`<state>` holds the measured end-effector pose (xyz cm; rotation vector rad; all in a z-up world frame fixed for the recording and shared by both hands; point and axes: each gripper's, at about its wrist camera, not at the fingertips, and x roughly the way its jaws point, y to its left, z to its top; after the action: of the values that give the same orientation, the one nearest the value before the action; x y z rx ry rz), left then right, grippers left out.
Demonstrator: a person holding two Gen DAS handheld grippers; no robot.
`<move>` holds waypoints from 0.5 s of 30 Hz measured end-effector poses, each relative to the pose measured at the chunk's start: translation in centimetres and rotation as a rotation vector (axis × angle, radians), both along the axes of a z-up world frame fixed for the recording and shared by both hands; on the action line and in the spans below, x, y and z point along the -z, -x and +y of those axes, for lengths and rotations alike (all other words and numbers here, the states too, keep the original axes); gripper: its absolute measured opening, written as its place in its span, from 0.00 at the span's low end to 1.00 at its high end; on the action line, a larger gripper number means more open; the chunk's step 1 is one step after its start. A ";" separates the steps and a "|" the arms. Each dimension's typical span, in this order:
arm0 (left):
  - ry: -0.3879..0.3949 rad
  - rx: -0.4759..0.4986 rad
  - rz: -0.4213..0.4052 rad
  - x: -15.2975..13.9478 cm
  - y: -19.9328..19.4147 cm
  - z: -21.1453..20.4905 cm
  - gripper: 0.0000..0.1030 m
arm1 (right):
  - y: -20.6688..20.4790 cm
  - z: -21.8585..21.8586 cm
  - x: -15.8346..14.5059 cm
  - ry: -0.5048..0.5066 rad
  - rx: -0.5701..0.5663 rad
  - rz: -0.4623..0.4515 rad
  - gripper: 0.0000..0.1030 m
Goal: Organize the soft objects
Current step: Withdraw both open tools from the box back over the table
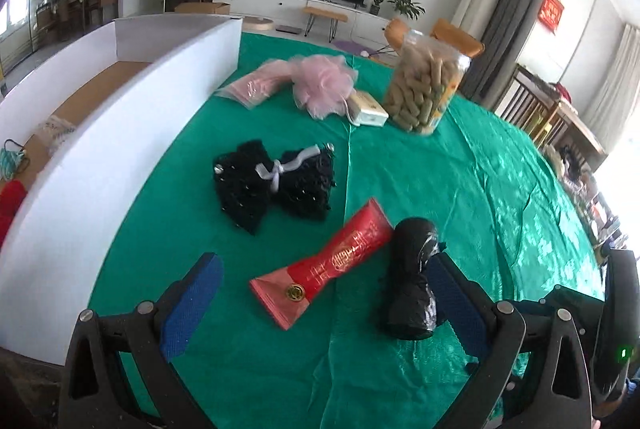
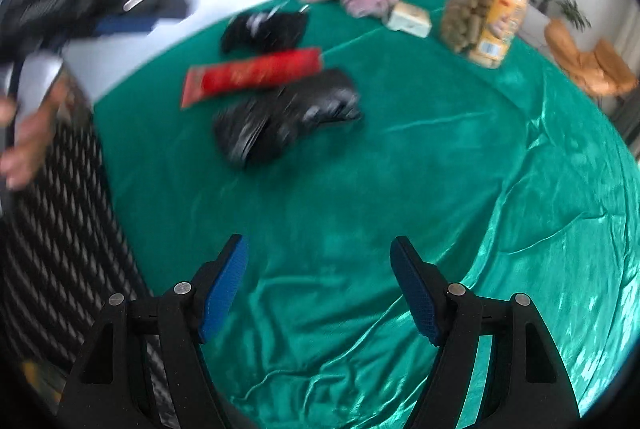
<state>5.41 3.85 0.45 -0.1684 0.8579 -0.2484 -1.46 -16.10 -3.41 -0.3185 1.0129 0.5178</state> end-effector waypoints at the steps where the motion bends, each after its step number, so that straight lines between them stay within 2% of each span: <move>1: -0.011 -0.001 -0.007 0.3 0.0 -0.1 0.98 | 0.1 0.0 0.6 0.008 -0.003 -0.005 0.74; 3: -0.037 -0.011 -0.014 0.9 0.3 0.1 0.98 | -0.8 0.3 1.3 0.009 0.006 -0.007 0.74; 6: 0.028 -0.038 -0.012 1.2 0.4 1.6 0.98 | -4.4 -0.1 1.8 -0.061 0.069 0.009 0.77; 8: 0.045 -0.065 -0.016 1.5 0.4 2.2 0.98 | -7.7 -1.0 1.9 -0.059 0.167 -0.013 0.77; 11: 0.018 -0.072 0.032 2.4 -0.2 1.9 0.98 | -11.9 -3.6 1.8 -0.105 0.362 0.003 0.77; 13: -0.005 -0.069 0.031 2.4 -0.2 1.6 0.98 | -12.7 -5.3 1.1 -0.173 0.445 0.006 0.77; 15: -0.016 -0.059 0.017 2.3 0.1 1.4 0.98 | -12.0 -6.7 0.4 -0.207 0.475 -0.016 0.77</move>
<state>5.32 5.23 -1.87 -0.1811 0.8704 -0.1846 10.59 -22.75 -3.84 0.1049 0.9702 0.1846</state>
